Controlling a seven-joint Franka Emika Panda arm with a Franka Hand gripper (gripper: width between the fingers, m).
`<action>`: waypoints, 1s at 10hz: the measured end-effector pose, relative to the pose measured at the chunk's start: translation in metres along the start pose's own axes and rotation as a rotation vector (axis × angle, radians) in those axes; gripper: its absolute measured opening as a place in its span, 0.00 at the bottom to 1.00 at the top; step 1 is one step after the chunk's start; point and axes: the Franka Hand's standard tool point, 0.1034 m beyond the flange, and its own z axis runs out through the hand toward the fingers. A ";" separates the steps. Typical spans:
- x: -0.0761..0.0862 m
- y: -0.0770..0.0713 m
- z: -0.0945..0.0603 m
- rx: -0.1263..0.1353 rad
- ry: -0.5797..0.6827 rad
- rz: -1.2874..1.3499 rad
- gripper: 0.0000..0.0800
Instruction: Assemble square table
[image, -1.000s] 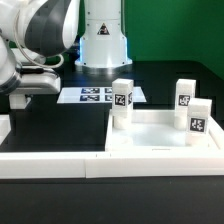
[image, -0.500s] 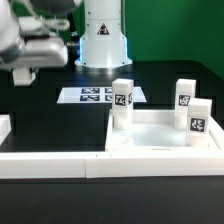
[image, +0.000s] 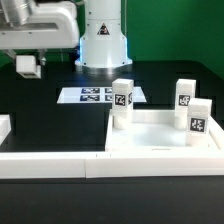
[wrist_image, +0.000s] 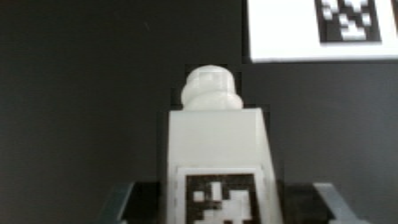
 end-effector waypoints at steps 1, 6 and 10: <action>0.038 -0.026 -0.020 -0.060 0.166 0.009 0.36; 0.081 -0.059 -0.046 -0.169 0.775 0.021 0.36; 0.098 -0.112 -0.047 -0.149 0.996 0.015 0.36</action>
Offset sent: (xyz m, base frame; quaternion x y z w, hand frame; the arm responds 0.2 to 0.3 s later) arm 0.0000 0.0000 0.0000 0.0000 0.3193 0.0000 0.9477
